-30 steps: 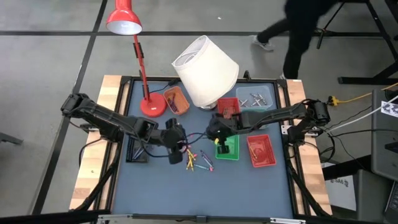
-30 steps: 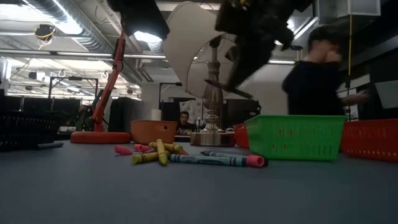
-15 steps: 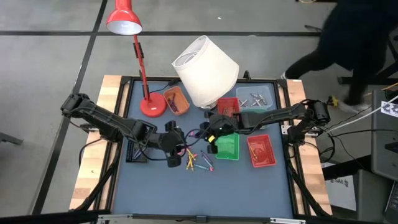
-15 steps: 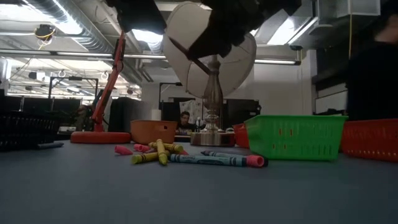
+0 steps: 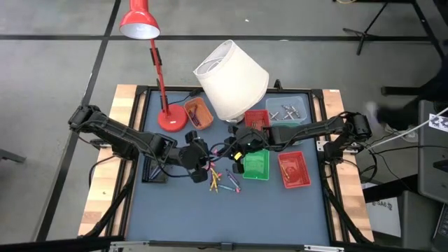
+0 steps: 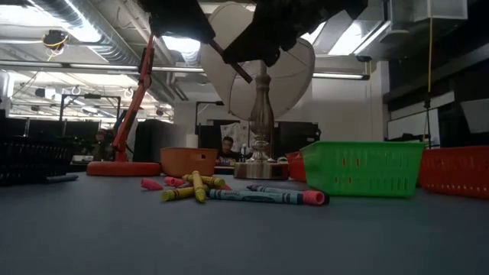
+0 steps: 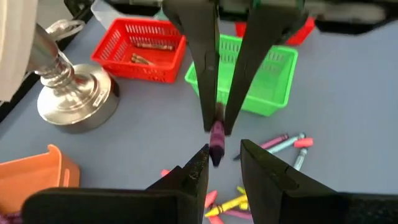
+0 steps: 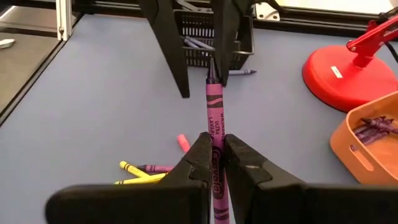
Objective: Sort crayons
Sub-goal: Put the violet crayon into the orange bin
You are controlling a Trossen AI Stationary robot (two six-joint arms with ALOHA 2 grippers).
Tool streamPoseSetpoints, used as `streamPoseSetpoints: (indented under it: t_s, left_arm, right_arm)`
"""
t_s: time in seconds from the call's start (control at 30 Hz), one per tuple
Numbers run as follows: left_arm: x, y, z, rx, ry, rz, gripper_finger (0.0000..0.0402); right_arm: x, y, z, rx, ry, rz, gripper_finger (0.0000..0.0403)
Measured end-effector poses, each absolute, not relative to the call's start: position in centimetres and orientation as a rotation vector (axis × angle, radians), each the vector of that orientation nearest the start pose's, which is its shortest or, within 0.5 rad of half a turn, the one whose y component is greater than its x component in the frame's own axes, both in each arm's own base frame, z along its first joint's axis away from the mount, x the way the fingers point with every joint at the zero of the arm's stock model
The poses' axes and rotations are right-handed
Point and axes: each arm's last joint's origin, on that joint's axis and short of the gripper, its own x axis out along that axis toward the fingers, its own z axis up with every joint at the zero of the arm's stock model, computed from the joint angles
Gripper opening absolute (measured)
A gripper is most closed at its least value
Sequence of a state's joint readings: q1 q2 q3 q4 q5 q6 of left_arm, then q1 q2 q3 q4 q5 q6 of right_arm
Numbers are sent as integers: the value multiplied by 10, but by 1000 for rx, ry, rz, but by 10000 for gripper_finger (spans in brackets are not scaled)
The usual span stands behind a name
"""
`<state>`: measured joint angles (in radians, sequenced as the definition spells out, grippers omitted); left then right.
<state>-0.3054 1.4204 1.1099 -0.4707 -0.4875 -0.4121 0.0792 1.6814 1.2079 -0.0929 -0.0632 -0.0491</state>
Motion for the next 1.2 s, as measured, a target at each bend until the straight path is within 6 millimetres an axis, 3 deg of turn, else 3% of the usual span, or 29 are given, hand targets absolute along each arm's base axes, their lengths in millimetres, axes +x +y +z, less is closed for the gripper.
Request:
streamPoseSetpoints:
  t_s: [0.33,0.67,0.97,1.2]
  left_arm:
    - [291,-74,283,-105,649,314,76]
    - [291,-74,283,-102,650,318,10]
    - [291,-74,282,-104,652,323,9]
    - [291,-69,282,-108,656,339,6]
  right_arm:
    - [377,32,260,-53,517,152,26]
    - [377,32,259,-55,519,153,26]
    - [377,31,260,-55,518,151,27]
    - [377,31,259,-53,523,144,87]
